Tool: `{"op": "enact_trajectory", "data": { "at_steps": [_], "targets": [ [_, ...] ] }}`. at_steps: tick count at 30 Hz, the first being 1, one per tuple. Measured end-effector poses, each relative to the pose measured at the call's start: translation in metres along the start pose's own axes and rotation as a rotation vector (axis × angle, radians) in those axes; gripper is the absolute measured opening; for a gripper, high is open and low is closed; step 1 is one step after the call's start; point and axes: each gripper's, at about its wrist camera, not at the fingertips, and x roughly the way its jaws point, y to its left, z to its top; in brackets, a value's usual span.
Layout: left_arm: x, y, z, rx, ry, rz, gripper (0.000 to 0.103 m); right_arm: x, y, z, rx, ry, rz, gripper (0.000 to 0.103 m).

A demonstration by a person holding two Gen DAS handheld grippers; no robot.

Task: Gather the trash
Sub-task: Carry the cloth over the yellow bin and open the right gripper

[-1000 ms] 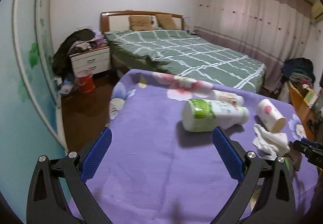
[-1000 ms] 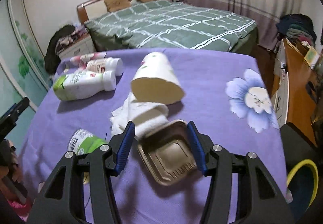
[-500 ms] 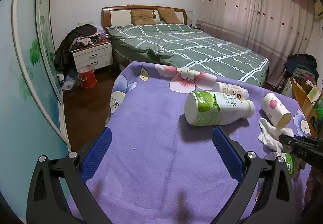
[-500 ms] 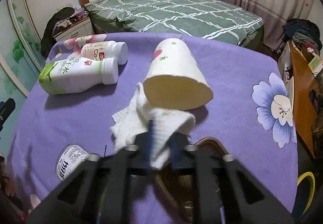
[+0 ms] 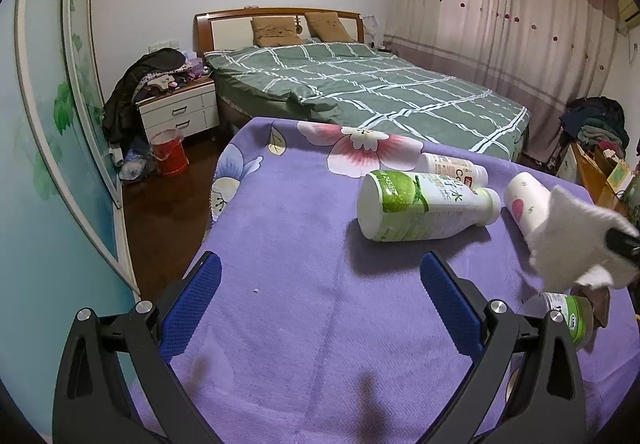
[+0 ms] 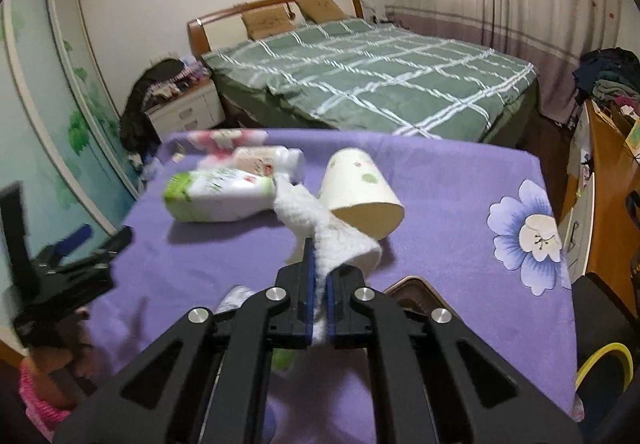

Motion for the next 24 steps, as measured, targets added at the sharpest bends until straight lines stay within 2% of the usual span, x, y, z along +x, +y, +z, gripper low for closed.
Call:
{"op": "enact_trajectory", "data": {
  "at_steps": [5, 10, 14, 19, 24],
  "targets": [
    [0.000, -0.003, -0.001, 0.008, 0.001, -0.004, 0.098, -0.044, -0.001, -0.001, 0.001, -0.081, 0.011, 0.005],
    [-0.001, -0.004, -0.001, 0.014, 0.001, -0.008, 0.098, -0.083, -0.019, -0.010, 0.022, -0.144, -0.043, 0.005],
    [-0.003, -0.004, -0.001, 0.012, 0.001, -0.012, 0.098, -0.110, -0.055, -0.028, 0.079, -0.180, -0.156, 0.005],
    [-0.004, -0.006, -0.001, 0.017, 0.002, -0.017, 0.098, -0.144, -0.120, -0.060, 0.200, -0.191, -0.352, 0.005],
    [-0.006, -0.009, -0.002, 0.026, 0.003, -0.023, 0.098, -0.168, -0.187, -0.101, 0.313, -0.130, -0.552, 0.006]
  ]
}}
